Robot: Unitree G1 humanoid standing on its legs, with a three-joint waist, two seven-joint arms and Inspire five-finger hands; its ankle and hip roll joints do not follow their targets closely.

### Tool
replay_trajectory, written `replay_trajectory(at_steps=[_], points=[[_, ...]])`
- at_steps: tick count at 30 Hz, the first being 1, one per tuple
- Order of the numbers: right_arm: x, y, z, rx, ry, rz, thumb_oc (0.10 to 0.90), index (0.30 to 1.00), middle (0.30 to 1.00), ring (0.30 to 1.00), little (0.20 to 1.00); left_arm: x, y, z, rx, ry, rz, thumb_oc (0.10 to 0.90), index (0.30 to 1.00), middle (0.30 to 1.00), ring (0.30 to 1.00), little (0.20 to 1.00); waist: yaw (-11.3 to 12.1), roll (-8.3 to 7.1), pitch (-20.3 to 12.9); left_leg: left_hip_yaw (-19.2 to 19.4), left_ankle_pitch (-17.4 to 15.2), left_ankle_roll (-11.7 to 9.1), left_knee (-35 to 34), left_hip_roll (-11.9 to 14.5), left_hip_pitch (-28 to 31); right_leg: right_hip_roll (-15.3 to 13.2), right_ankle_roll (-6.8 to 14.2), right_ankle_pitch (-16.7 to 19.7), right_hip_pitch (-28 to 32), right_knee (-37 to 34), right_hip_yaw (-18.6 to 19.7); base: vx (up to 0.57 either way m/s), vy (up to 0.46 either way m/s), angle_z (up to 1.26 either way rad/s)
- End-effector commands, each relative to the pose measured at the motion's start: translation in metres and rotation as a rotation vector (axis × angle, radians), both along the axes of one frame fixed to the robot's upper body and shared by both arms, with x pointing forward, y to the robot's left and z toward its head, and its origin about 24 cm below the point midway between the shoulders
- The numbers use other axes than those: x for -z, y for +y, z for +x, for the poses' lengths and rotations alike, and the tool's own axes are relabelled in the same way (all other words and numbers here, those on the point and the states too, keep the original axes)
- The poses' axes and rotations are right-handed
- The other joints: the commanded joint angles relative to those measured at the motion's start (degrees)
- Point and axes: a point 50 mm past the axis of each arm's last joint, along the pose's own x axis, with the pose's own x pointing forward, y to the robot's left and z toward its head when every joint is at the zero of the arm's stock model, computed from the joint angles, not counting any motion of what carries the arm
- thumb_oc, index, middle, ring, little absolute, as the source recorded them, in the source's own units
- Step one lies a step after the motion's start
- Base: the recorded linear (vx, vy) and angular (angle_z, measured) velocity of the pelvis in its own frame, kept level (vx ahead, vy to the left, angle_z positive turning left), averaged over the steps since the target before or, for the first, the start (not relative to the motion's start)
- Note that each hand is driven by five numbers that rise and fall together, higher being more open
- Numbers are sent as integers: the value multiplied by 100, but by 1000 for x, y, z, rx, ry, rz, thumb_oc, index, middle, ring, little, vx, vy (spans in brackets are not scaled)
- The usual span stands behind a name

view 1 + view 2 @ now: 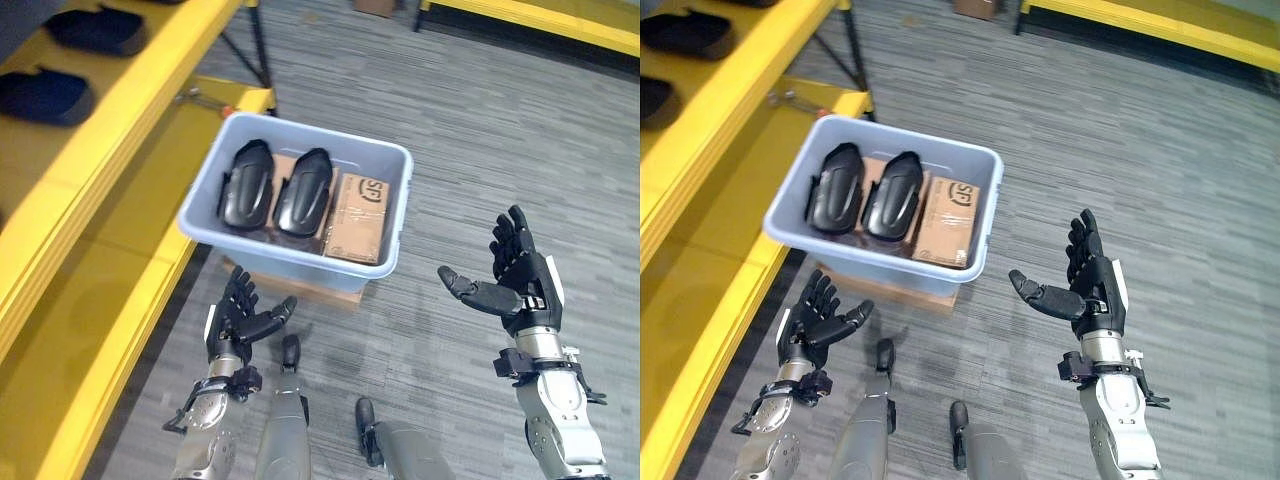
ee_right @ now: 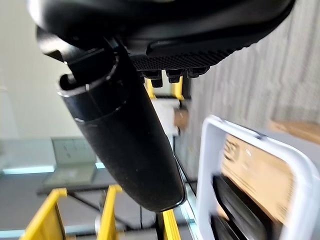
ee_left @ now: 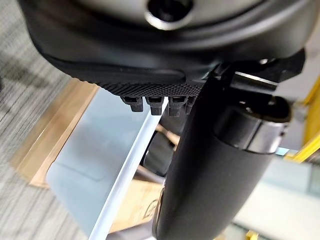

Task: Move parts from the plastic box to the shelf.

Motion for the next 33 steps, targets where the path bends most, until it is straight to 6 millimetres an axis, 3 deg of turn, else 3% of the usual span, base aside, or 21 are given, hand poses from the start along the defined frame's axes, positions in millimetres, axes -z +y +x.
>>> replay_trajectory(at_steps=[1, 7, 17, 19, 22, 23, 24, 26, 27, 28, 29, 30, 33], points=[[-47, 4, 1, -24, -261, -28, 900, 1000, 1000, 1000, 1000, -61, 7, 6, 21, -318, 80, 900, 1000, 1000, 1000, 1000, 124, -109, -391, 114, 865, -212, -294, 249, 70, -600, 355, -326, 429, -218, -409, 135, 215, 3], [-43, 9, 3, -13, -240, 0, 900, 1000, 1000, 1000, 1000, -73, 7, 13, 3, -354, 90, 900, 1000, 1000, 1000, 1000, 39, -325, -604, 424, 404, -15, 268, 38, -175, -1055, 625, -33, 495, -665, -310, 124, 183, -5], [-52, 12, 10, -18, -270, -11, 900, 1000, 1000, 1000, 1000, -78, 8, 18, -6, -364, 110, 900, 1000, 1000, 1000, 1000, 75, -577, -796, 536, -244, 304, 825, -207, -452, -1472, 908, 421, 510, -891, -322, 83, 112, -5], [-54, 13, 11, -14, -277, -13, 900, 1000, 1000, 1000, 1000, -80, 7, 20, 5, -367, 122, 900, 1000, 1000, 1000, 1000, 90, -600, -817, 564, -390, 388, 903, -293, -433, -1557, 974, 595, 479, -778, -349, 90, 144, -5], [-55, 18, 13, -31, -285, -22, 900, 1000, 1000, 1000, 1000, -84, 5, 23, 22, -377, 142, 900, 1000, 1000, 1000, 1000, 62, -607, -823, 644, -506, 523, 786, -416, -187, -1609, 1041, 1174, 247, -309, -334, 65, 154, 4], [-57, 20, 14, -37, -290, -25, 900, 1000, 1000, 1000, 1000, -85, 5, 24, 24, -380, 146, 900, 1000, 1000, 1000, 1000, 60, -585, -805, 677, -519, 567, 701, -422, -76, -1590, 1021, 1354, 73, -45, -372, 15, 217, -8], [-58, 24, 16, -49, -297, -31, 900, 1000, 1000, 1000, 1000, -87, 6, 25, 19, -386, 154, 900, 1000, 1000, 1000, 1000, 92, -537, -762, 785, -510, 637, 532, -401, 112, -1593, 971, 1506, -188, 337, -647, 29, 251, -18], [-58, 28, 17, -65, -291, -40, 900, 1000, 1000, 1000, 1000, -89, 9, 23, 16, -387, 163, 900, 1000, 1000, 1000, 1000, 137, -476, -697, 1016, -578, 663, 252, -417, 507, -1714, 932, 1374, -387, 555, -1335, 70, 242, -41], [-58, 29, 19, -74, -285, -44, 900, 1000, 1000, 1000, 1000, -87, 10, 22, 17, -379, 163, 900, 1000, 1000, 1000, 1000, 118, -462, -686, 1127, -566, 655, 59, -439, 718, -1635, 890, 1232, -518, 471, -1592, 61, 133, -69], [-58, 29, 19, -75, -286, -44, 900, 1000, 1000, 1000, 1000, -87, 10, 22, 17, -379, 162, 900, 1000, 1000, 1000, 1000, 117, -458, -688, 1128, -535, 653, 28, -434, 723, -1627, 880, 1249, -520, 455, -1596, 119, 116, -89], [-55, 29, 20, -85, -266, -52, 900, 1000, 1000, 1000, 1000, -82, 11, 20, 14, -359, 154, 900, 1000, 1000, 1000, 1000, 45, -427, -664, 1193, -480, 619, -211, -470, 994, -1247, 838, 959, -770, 192, -1561, 121, 65, -75], [-54, 29, 20, -89, -261, -57, 900, 1000, 1000, 1000, 1000, -79, 12, 18, 8, -348, 153, 900, 1000, 1000, 1000, 1000, 3, -430, -665, 1203, -468, 603, -293, -509, 1086, -1114, 806, 914, -937, -69, -1541, 188, 50, -51], [-52, 27, 15, -83, -260, -67, 900, 1000, 1000, 1000, 1000, -74, 13, 14, -1, -334, 140, 900, 1000, 1000, 1000, 1000, -53, -425, -628, 1116, -522, 529, -355, -510, 1281, -1076, 807, 976, -886, -656, -1190, 126, -76, -10]])
